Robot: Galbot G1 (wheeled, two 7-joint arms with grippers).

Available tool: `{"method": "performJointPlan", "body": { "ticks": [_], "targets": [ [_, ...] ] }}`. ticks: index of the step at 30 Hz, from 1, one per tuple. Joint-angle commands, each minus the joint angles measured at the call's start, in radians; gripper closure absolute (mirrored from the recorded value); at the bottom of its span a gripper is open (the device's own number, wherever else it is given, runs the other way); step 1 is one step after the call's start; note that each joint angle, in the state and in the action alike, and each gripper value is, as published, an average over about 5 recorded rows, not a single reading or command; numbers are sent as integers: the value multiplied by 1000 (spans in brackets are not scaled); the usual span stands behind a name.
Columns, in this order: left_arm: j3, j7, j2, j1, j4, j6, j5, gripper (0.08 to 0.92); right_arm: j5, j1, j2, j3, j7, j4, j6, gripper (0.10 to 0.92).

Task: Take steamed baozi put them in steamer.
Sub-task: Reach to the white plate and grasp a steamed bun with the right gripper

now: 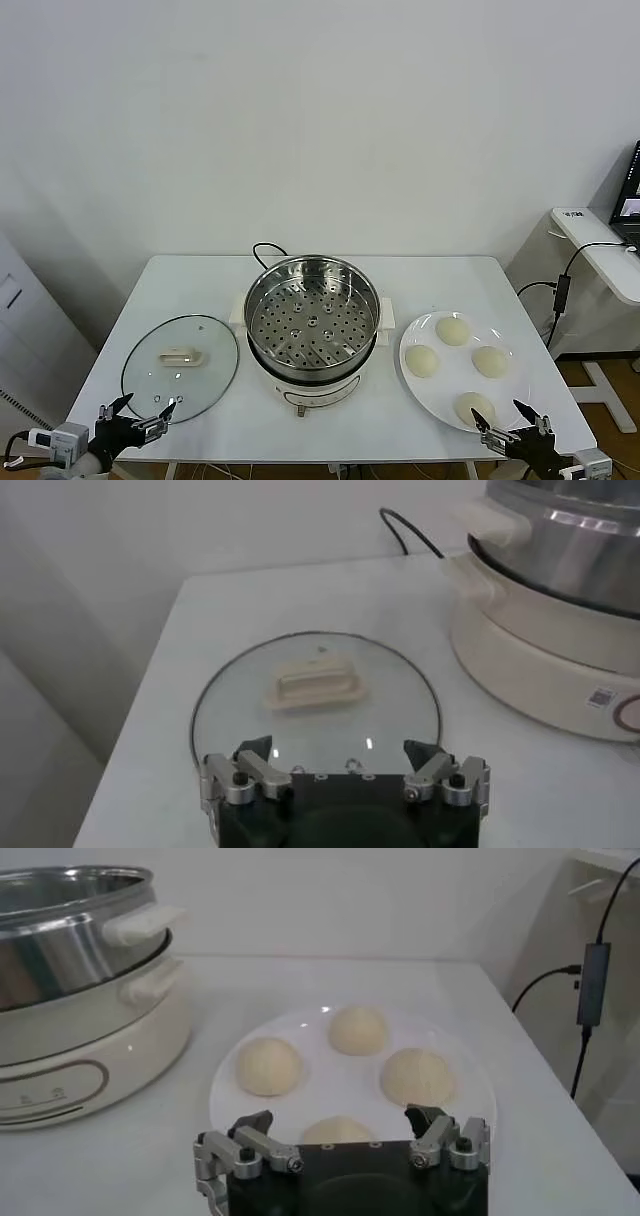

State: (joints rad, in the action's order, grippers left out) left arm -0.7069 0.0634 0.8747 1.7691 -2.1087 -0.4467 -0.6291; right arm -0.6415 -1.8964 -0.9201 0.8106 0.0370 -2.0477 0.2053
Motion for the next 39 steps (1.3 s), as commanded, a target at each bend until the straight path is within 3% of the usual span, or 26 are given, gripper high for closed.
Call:
{"method": "performJointPlan", "body": {
  "ticks": [1, 4, 17, 20, 31, 39],
  "targets": [
    [1, 0, -2, 1, -1, -2, -3, 177, 32, 8, 3, 5, 12, 1, 2, 203],
    [1, 0, -1, 1, -2, -2, -3, 177, 136, 38, 12, 36, 38, 15, -1, 203],
    [5, 0, 4, -3, -4, -8, 2, 177, 893, 316, 177, 41, 162, 139, -153, 203],
    [12, 2, 3, -13, -4, -13, 3, 177, 979, 382, 223, 11, 255, 177, -163, 203],
    [46, 8, -9, -60, -2, -39, 6, 177, 968, 660, 424, -190, 610, 386, -173, 203],
    [45, 7, -11, -70, -3, -59, 6, 177, 819, 1104, 529, -633, 815, 575, -194, 203]
  ]
}}
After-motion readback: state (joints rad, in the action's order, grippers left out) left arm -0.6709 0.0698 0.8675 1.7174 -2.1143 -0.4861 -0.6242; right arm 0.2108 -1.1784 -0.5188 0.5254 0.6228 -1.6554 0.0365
